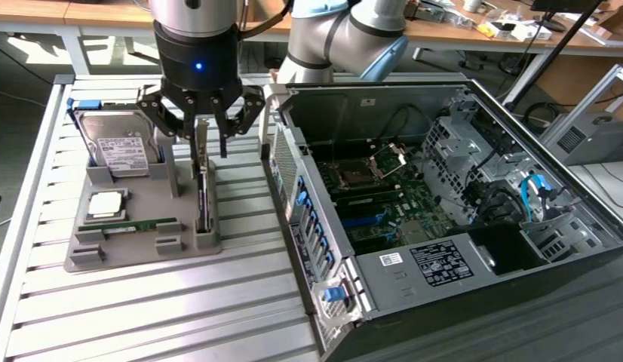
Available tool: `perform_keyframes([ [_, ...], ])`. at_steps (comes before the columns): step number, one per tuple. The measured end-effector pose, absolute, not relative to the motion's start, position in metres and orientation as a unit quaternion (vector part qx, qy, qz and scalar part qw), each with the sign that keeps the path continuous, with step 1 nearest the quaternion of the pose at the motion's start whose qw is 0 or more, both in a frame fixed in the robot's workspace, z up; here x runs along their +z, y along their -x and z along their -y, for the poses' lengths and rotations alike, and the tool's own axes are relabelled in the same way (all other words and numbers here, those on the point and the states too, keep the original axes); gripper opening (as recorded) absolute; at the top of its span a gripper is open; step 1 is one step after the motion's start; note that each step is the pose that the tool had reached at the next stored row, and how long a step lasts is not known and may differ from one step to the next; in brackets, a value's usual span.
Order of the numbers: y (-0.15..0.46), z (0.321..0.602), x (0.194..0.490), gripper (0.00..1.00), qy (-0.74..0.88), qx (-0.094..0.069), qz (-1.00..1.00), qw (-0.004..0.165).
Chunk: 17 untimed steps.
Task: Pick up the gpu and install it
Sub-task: 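Pick up the gpu and move the gpu toward the slot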
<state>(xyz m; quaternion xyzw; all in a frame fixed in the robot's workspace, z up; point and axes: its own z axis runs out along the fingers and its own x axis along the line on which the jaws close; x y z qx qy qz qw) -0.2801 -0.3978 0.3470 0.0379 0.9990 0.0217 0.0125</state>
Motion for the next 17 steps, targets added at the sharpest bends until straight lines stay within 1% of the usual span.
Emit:
perform_keyframes([
  [17, 0.280, 0.398, 0.336, 0.42, -0.038, 0.022, -0.999, 0.012],
])
